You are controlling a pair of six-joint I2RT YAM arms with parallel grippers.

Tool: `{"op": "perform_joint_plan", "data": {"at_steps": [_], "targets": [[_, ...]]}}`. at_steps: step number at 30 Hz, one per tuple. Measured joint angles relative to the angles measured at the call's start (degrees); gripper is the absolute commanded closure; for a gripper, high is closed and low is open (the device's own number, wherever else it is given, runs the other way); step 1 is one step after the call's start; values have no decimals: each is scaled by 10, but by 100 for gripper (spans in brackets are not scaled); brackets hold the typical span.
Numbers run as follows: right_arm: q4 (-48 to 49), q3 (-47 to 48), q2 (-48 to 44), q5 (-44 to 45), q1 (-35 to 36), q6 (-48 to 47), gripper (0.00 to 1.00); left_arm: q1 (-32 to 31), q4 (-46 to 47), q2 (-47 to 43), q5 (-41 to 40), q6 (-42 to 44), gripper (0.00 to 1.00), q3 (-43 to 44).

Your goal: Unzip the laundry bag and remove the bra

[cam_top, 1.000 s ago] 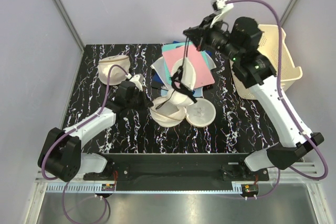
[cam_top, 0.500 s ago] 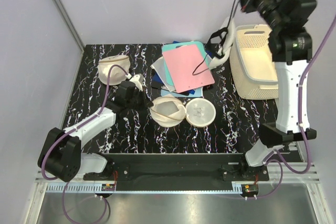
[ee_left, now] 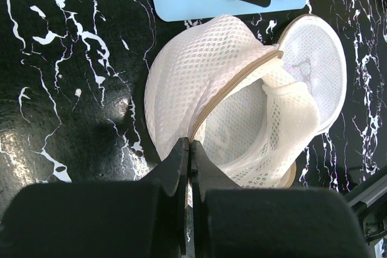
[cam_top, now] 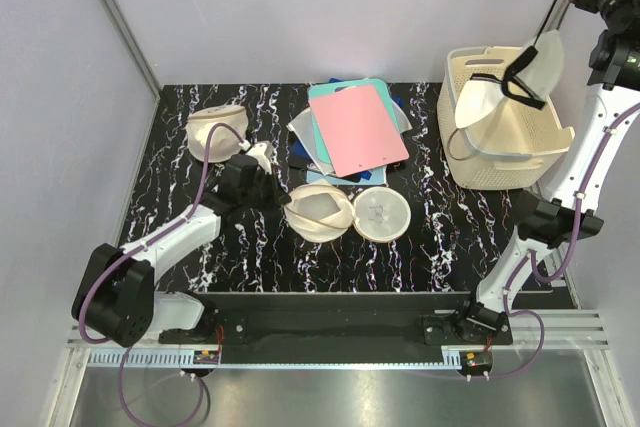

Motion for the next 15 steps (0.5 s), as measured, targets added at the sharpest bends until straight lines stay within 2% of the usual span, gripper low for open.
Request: {"op": "perform_joint_plan", "data": {"at_steps": [10,15], "targets": [[13,-7,47,-23,-62,47,100,0,-5,-1,-4,4,100,4],[39,-67,46,-46,-61,52,100,0,-9,-1,-4,4,100,4]]}}
